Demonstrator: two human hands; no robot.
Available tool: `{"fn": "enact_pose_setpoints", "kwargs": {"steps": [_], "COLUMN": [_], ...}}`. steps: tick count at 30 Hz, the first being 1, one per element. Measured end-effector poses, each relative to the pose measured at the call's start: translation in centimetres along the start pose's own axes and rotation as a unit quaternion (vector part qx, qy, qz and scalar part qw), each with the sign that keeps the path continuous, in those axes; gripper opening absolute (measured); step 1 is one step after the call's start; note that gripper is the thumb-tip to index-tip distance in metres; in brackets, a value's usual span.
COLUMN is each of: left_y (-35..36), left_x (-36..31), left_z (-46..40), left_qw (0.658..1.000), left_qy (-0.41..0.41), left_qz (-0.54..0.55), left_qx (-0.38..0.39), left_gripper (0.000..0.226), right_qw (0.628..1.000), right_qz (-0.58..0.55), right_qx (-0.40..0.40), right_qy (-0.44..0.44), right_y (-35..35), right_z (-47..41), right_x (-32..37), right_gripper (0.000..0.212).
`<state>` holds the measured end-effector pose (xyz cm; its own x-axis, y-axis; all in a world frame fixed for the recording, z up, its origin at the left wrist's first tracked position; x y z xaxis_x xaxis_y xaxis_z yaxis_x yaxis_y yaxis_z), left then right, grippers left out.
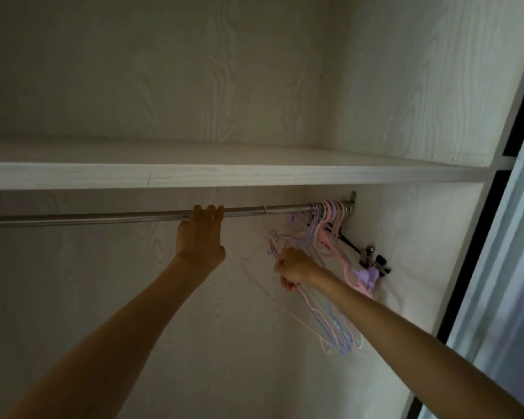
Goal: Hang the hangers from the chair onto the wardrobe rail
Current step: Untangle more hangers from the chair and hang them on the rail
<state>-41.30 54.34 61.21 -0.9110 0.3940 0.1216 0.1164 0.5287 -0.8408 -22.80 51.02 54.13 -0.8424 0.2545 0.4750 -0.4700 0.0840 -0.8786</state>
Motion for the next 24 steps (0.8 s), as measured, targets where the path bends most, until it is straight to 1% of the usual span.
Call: {"fn": "enact_pose_setpoints", "kwargs": {"steps": [2, 3, 4, 5, 6, 7, 8, 9, 10, 11, 12, 13, 14, 16, 17, 18, 19, 20, 22, 23, 24], "left_y": [0.0, 0.1, 0.2, 0.2, 0.3, 0.3, 0.3, 0.4, 0.4, 0.4, 0.4, 0.4, 0.4, 0.4, 0.5, 0.5, 0.4, 0.4, 0.4, 0.5, 0.6], "left_x": [-0.1, -0.2, -0.2, -0.3, -0.3, -0.3, -0.3, -0.3, -0.4, -0.4, -0.4, -0.4, -0.4, -0.4, -0.4, -0.5, -0.5, -0.4, -0.5, -0.5, -0.6], "left_z": [-0.1, -0.1, -0.1, -0.1, -0.1, -0.2, -0.1, -0.1, -0.1, -0.1, 0.0, 0.0, 0.0, 0.0, 0.1, 0.1, 0.1, 0.1, 0.1, 0.2, 0.2], "left_qw": [1.000, 1.000, 1.000, 1.000, 1.000, 1.000, 1.000, 1.000, 1.000, 1.000, 1.000, 1.000, 1.000, 1.000, 1.000, 1.000, 1.000, 1.000, 1.000, 1.000, 1.000], "left_qy": [0.000, -0.002, -0.004, -0.006, -0.007, -0.008, -0.009, -0.010, -0.010, -0.009, -0.009, -0.008, -0.007, -0.005, -0.005, -0.006, -0.008, -0.010, -0.011, -0.013, -0.017], "left_qz": [0.005, 0.010, 0.012, 0.012, 0.013, 0.013, 0.012, 0.009, 0.009, 0.006, 0.004, 0.001, 0.001, 0.001, -0.001, -0.002, -0.002, 0.000, 0.005, 0.005, 0.006], "left_qx": [-0.002, -0.001, 0.000, 0.002, 0.002, 0.002, 0.000, 0.000, 0.000, 0.002, 0.003, 0.003, 0.003, 0.007, 0.010, 0.012, 0.015, 0.018, 0.024, 0.024, 0.024], "left_gripper": [0.080, 0.080, 0.080, 0.080, 0.080, 0.080, 0.081, 0.081, 0.082, 0.082, 0.083, 0.083, 0.083, 0.084, 0.084, 0.084, 0.084, 0.085, 0.086, 0.086, 0.086], "right_qw": [1.000, 0.999, 0.995, 0.984, 0.969, 0.952, 0.934, 0.922, 0.921, 0.921, 0.924, 0.926, 0.927, 0.923, 0.923, 0.928, 0.932, 0.930, 0.920, 0.919, 0.924], "right_qz": [0.009, 0.026, 0.059, 0.089, 0.094, 0.076, 0.067, 0.089, 0.138, 0.188, 0.215, 0.209, 0.173, 0.076, 0.043, 0.028, 0.042, 0.083, 0.171, 0.181, 0.166], "right_qx": [-0.015, -0.036, -0.080, -0.150, -0.224, -0.290, -0.335, -0.344, -0.317, -0.276, -0.240, -0.229, -0.242, -0.280, -0.276, -0.256, -0.236, -0.228, -0.230, -0.232, -0.227], "right_qy": [0.002, -0.003, -0.014, -0.027, -0.041, -0.066, -0.108, -0.152, -0.181, -0.199, -0.206, -0.215, -0.227, -0.252, -0.262, -0.269, -0.274, -0.277, -0.268, -0.264, -0.259], "right_y": [0.0, -0.5, -1.4, -2.9, -4.4, -6.0, -7.3, -7.9, -7.9, -7.4, -6.8, -6.6, -6.7, -7.3, -7.2, -7.0, -6.8, -6.6, -6.4, -6.4, -6.4], "right_z": [0.0, 0.0, 0.1, 0.1, 0.4, 0.5, 0.6, 0.3, -0.6, -1.6, -2.3, -2.6, -2.6, -1.8, -1.6, -1.5, -1.8, -2.0, -2.3, -2.3, -2.3], "right_x": [-0.7, -0.8, -0.6, -0.1, 0.6, 1.4, 2.4, 3.4, 4.2, 4.6, 4.7, 4.8, 4.9, 5.4, 5.7, 5.9, 6.1, 6.3, 6.1, 6.1, 6.2], "right_gripper": [0.034, 0.033, 0.034, 0.036, 0.040, 0.045, 0.050, 0.055, 0.056, 0.054, 0.048, 0.041, 0.035, 0.033, 0.033, 0.032, 0.032, 0.036, 0.052, 0.059, 0.065]}}
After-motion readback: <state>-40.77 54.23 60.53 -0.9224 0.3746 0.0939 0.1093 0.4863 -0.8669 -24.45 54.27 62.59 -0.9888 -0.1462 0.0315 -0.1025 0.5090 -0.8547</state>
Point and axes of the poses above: each hand's wrist, its own z-axis away from the middle knuckle, its own y-axis out of the palm, x = y × z, the point moved 6 cm from there along -z, towards the middle knuckle, and after that the axes turned 1 degree about y, right-handed, at the moved point
